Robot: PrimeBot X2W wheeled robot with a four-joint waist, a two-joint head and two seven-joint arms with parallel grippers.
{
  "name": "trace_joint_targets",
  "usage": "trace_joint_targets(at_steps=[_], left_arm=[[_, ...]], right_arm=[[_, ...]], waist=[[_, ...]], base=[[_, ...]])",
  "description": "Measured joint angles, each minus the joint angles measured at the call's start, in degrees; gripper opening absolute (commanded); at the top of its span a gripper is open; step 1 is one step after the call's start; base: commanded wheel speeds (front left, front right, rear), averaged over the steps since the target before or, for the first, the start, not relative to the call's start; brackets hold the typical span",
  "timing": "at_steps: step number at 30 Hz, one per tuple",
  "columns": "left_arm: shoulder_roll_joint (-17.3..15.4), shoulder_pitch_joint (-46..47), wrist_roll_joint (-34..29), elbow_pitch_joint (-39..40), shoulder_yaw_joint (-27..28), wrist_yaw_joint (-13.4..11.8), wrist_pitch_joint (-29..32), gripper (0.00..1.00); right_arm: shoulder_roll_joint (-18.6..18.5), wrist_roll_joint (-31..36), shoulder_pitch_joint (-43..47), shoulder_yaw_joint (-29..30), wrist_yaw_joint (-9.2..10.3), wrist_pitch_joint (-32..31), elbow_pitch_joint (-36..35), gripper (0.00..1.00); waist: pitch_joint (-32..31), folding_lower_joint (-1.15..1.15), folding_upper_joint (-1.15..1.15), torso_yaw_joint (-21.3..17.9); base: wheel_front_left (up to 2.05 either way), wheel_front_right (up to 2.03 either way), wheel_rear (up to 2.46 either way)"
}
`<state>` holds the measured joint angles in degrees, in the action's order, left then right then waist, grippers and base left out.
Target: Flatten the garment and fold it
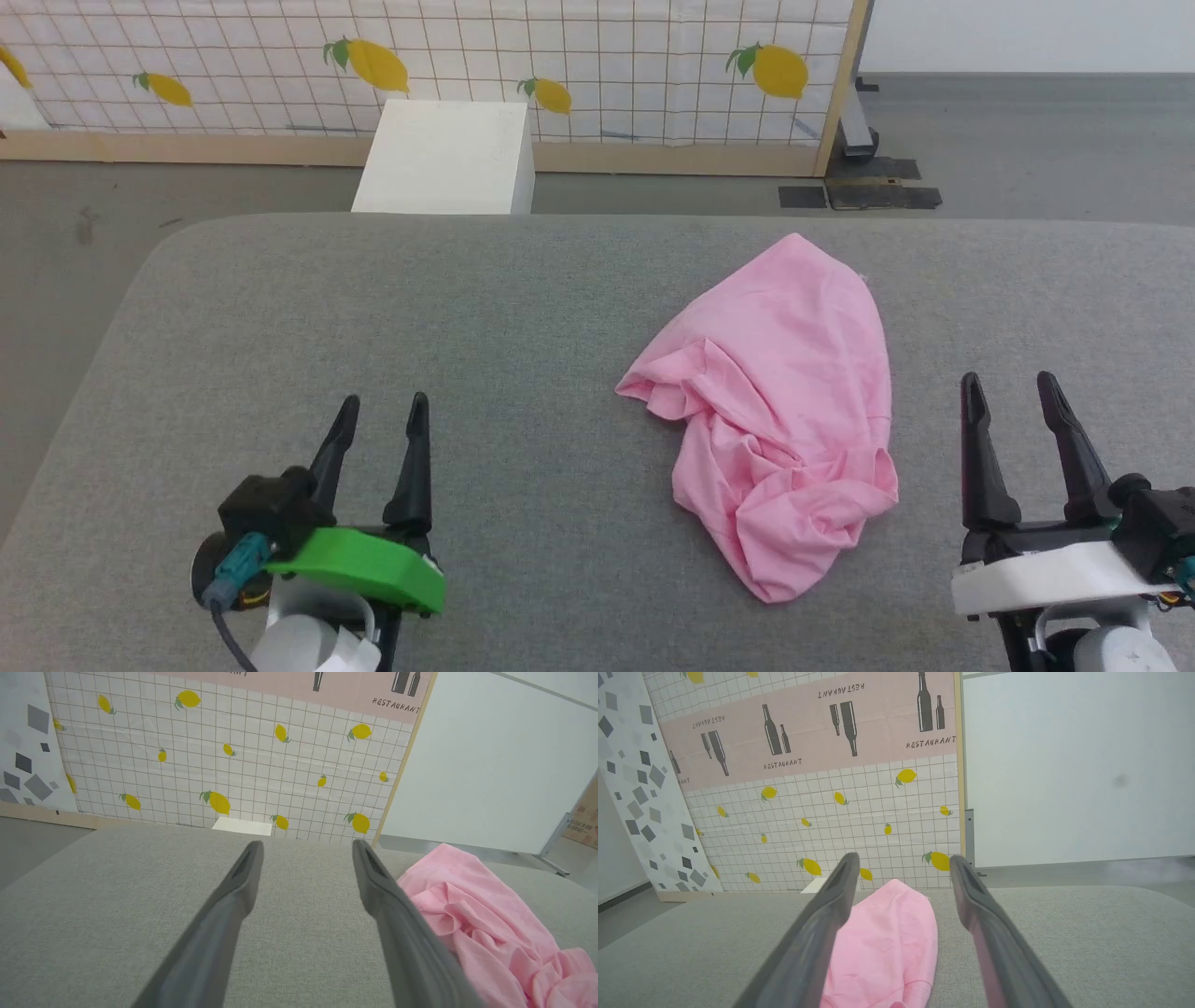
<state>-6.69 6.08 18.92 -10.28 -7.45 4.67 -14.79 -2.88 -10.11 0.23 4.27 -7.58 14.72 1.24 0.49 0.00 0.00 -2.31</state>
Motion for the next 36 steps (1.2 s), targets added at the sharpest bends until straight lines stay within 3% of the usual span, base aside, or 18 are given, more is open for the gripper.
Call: trace_joint_targets(at_steps=[12, 30, 36], left_arm=[[2.8, -2.7, -3.1, 1.5, 4.3, 1.5, 0.0, 1.00], [3.5, -2.8, -3.5, 1.5, 4.7, 2.4, 0.0, 1.00], [3.5, -2.8, -3.5, 1.5, 4.8, 2.4, 0.0, 1.00]], right_arm=[[0.0, 1.3, 1.6, -0.2, 0.01, 0.0, 1.9, 1.00], [0.0, 2.2, 2.3, -0.1, 0.00, 0.0, 4.6, 1.00], [0.0, 4.2, 1.5, -3.1, 0.01, -2.1, 4.1, 1.00]], waist=[[-0.1, 0.00, 0.00, 0.7], [-0.5, 0.00, 0.00, 1.0], [0.0, 0.00, 0.00, 1.3]], base=[[0.00, 0.00, 0.00], [0.00, 0.00, 0.00], [0.00, 0.00, 0.00]])
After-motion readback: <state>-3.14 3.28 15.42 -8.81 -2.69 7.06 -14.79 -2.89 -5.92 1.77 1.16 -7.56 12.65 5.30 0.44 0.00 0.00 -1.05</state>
